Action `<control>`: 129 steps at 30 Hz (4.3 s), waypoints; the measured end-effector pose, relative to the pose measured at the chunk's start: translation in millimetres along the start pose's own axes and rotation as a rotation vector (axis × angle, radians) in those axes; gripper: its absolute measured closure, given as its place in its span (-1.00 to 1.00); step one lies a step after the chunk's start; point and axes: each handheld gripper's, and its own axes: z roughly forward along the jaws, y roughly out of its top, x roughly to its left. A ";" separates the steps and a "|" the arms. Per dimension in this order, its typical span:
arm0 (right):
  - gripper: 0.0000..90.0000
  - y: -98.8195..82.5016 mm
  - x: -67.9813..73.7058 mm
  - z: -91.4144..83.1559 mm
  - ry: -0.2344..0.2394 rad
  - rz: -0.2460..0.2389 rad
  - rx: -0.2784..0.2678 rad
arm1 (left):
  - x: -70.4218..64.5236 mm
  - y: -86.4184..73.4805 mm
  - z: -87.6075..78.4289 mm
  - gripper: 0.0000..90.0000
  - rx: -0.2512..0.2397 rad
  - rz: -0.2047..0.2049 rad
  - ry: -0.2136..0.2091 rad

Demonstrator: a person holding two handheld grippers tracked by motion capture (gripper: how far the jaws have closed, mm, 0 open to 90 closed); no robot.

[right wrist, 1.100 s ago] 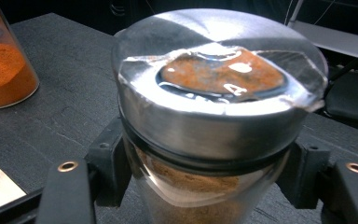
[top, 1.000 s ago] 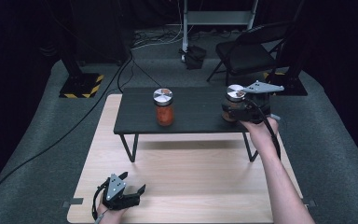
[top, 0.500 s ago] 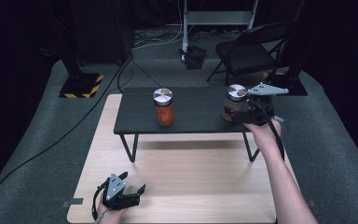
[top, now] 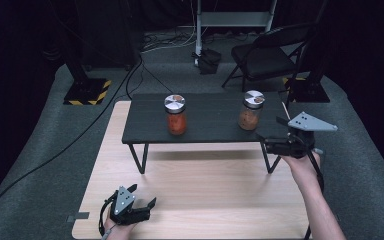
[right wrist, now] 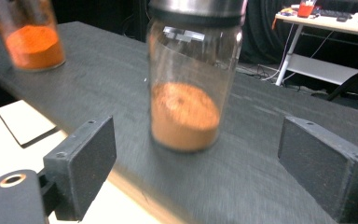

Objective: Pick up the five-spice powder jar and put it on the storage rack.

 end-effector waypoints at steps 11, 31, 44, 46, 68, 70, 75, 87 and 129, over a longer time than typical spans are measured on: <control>-0.77 -52.4 9.6 -37.6 0.028 -0.011 -0.078 | -0.4 0.1 0.1 -0.69 0.000 0.002 -0.001; -0.77 -150.9 13.6 -49.9 -0.027 0.058 -0.024 | -0.7 -0.3 -0.3 -0.69 -0.001 0.000 0.000; -0.78 -188.7 13.8 -44.1 -0.038 0.102 0.024 | -1.5 -0.4 -0.6 -0.69 -0.002 0.007 0.002; -0.78 -190.9 13.5 -43.2 -0.037 0.101 0.031 | -1.6 -0.5 -0.6 -0.68 -0.002 0.007 0.002; -0.78 -205.6 13.9 -37.3 -0.040 0.125 0.060 | -1.1 -0.3 -0.5 -0.68 -0.002 0.006 0.000; -0.78 -206.6 14.3 -37.6 -0.043 0.124 0.064 | -1.0 -0.4 -0.5 -0.68 -0.002 0.006 -0.001; -0.78 -208.5 14.0 -39.5 -0.053 0.126 0.065 | -2.0 -1.1 -0.8 -0.68 -0.005 0.011 0.001; -0.78 -208.5 14.1 -39.7 -0.060 0.128 0.066 | 0.4 -2.2 -1.3 -0.69 -0.012 0.006 -0.009; -0.79 -208.6 13.6 -39.8 -0.056 0.127 0.065 | 0.4 -1.9 -1.1 -0.69 -0.010 0.003 -0.013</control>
